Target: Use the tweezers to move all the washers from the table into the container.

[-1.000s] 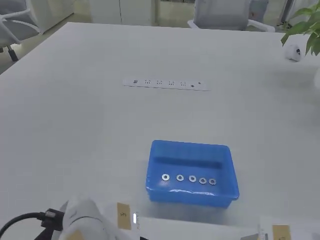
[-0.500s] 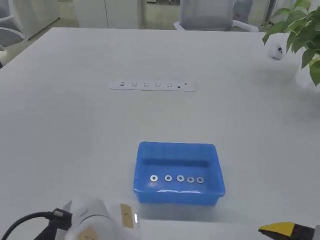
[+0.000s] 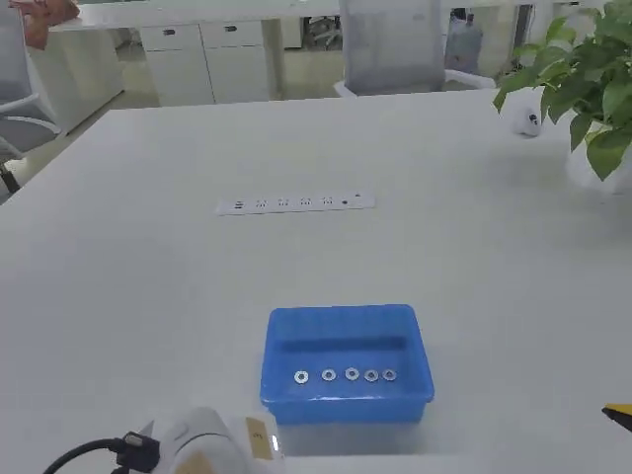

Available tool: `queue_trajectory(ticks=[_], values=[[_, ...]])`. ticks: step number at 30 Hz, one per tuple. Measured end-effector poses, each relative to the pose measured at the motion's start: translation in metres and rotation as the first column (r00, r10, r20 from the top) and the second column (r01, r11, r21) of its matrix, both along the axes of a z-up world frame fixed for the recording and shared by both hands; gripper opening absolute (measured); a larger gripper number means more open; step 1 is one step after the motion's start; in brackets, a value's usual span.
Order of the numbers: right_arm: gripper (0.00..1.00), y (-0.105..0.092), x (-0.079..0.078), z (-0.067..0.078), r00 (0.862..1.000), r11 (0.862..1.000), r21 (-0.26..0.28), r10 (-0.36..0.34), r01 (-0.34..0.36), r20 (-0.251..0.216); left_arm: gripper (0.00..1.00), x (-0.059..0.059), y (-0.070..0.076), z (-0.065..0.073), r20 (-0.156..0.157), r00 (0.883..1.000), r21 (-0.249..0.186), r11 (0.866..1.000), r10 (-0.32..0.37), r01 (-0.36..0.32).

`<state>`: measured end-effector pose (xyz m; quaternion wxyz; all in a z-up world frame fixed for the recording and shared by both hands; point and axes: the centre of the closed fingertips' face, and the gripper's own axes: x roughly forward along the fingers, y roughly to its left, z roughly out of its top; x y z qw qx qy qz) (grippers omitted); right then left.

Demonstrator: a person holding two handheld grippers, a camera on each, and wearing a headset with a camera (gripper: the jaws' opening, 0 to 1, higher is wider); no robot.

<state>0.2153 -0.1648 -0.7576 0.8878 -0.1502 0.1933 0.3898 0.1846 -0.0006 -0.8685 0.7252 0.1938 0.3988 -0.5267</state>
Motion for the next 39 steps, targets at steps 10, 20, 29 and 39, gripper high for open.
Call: queue_trajectory(ticks=[10, 20, 29, 39], values=[[0.59, -0.017, 0.009, 0.001, 1.000, 0.998, 0.058, -0.008, 0.007, 0.022, 0.40, 0.019, 0.018, 0.072, 0.098, 0.891, -0.303, 0.866, 0.444, -0.398], [0.90, -0.013, 0.018, 0.020, 0.994, 0.969, 0.225, -0.108, 0.098, 0.030, 0.83, 0.046, 0.056, 0.128, 0.230, 0.658, -0.529, 0.660, 0.717, -0.534], [0.99, -0.033, 0.032, 0.038, 0.965, 0.916, 0.347, -0.248, 0.203, 0.090, 0.99, 0.053, 0.072, 0.148, 0.220, 0.554, -0.653, 0.543, 0.803, -0.528], [0.99, -0.040, 0.033, 0.030, 0.956, 0.926, 0.291, -0.278, 0.241, 0.093, 0.99, 0.053, 0.075, 0.157, 0.249, 0.532, -0.679, 0.538, 0.809, -0.499]])
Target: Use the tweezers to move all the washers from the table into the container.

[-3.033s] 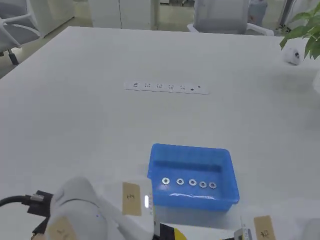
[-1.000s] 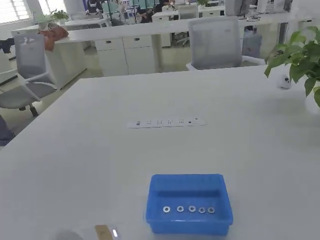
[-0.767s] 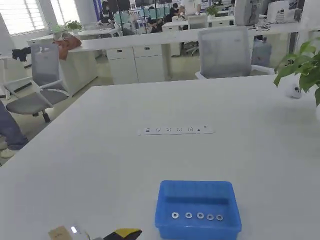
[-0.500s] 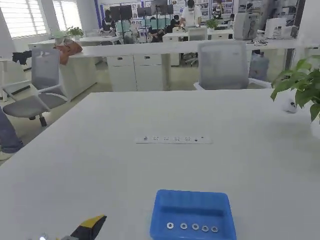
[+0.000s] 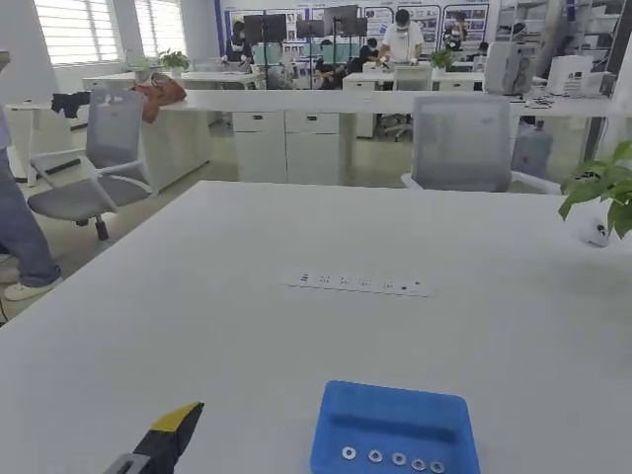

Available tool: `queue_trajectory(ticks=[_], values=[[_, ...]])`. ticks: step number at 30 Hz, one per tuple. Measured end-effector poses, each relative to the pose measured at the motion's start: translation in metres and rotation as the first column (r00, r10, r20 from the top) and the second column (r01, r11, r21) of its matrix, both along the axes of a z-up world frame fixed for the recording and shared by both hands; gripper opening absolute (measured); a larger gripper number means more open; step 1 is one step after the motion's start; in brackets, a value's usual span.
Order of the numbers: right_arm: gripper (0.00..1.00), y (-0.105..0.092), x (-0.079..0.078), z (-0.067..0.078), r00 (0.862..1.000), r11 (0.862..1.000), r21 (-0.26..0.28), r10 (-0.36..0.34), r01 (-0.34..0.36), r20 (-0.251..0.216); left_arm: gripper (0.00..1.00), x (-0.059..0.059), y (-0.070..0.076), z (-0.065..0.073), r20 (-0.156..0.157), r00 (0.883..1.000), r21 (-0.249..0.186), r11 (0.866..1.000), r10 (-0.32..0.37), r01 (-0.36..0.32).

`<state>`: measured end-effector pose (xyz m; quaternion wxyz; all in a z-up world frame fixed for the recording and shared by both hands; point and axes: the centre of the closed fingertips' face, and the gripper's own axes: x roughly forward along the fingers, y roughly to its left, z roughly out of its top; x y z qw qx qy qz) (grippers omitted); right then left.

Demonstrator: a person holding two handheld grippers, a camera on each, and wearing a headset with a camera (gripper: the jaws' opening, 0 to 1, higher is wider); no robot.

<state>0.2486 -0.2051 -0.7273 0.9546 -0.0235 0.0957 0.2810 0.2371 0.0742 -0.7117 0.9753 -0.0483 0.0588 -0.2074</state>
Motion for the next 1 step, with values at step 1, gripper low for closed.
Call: queue_trajectory(ticks=[1], values=[[0.99, 0.0009, 0.0000, -0.0016, 1.000, 1.000, -0.004, 0.002, -0.002, -0.008, 0.99, 0.0007, 0.0008, -0.0015, -0.006, 1.000, -0.004, 1.000, 0.001, -0.001]])
